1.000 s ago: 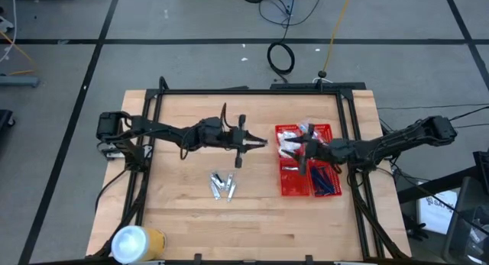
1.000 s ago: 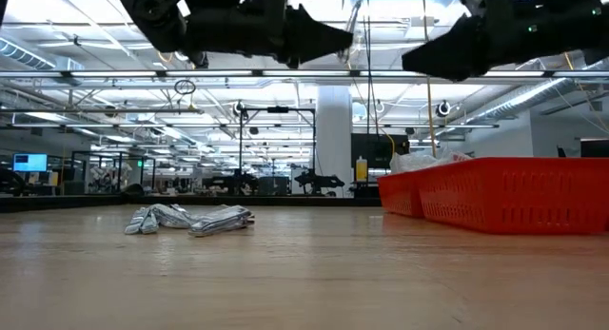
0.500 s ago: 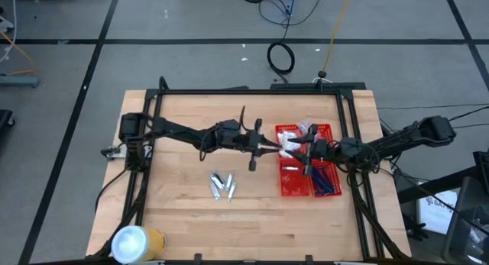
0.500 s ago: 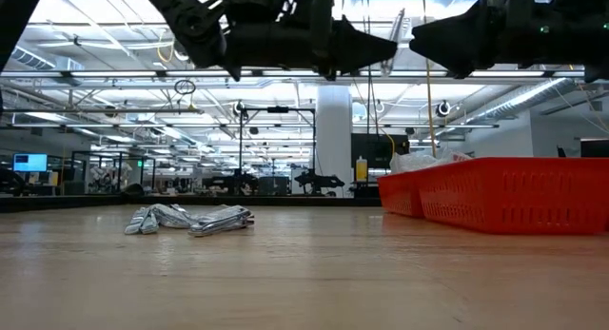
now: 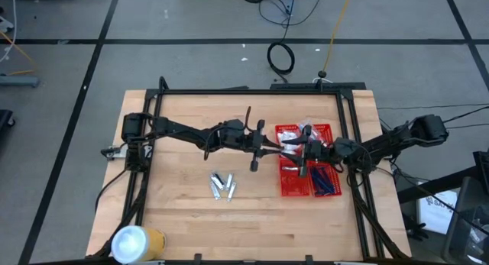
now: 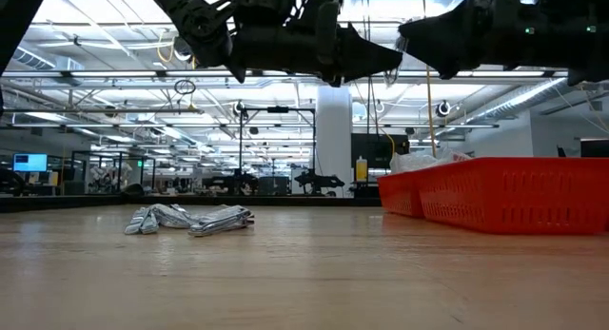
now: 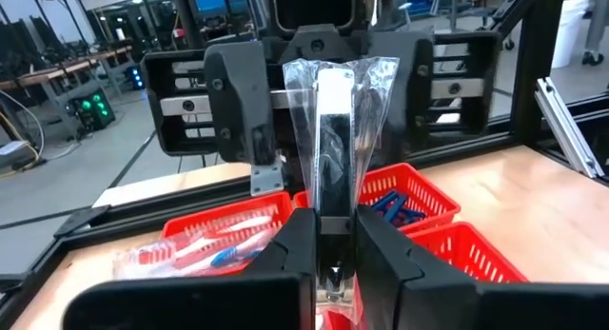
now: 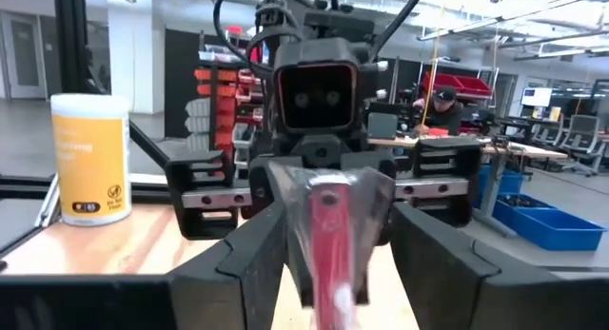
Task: Pick & Place Travel size toiletries
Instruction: Put the nail cutter into the bottom left red bin
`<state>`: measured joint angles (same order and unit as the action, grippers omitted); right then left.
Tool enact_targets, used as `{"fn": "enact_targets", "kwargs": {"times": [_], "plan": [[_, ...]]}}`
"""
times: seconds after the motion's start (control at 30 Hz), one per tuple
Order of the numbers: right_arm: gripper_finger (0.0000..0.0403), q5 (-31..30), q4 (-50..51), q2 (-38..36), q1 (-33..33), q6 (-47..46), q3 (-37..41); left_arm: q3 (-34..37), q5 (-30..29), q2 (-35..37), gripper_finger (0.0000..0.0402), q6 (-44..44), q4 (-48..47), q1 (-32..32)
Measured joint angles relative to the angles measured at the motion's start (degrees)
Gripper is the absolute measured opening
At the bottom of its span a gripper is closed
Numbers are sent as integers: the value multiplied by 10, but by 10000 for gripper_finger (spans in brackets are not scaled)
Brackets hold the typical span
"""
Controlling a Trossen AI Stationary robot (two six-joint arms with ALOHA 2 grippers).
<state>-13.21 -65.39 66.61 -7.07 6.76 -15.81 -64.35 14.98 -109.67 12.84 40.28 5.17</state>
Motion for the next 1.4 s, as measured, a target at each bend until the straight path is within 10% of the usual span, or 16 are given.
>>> {"fn": "enact_targets", "kwargs": {"times": [0.23,0.53,0.8,1.2,1.4], "plan": [[158,0,1,35,0,19,-20,0,0,0,36,0,-8,0],[40,-2,12,28,0,48,-20,0,-15,0,35,19,-21,0],[38,-3,20,28,0,57,-20,0,-24,0,55,-3,-22,0],[38,-28,78,-8,-1,40,-21,-1,-301,103,175,18,-238,-53],[38,51,274,-93,-6,-63,-62,-1,-368,155,248,-8,-420,-56]]}}
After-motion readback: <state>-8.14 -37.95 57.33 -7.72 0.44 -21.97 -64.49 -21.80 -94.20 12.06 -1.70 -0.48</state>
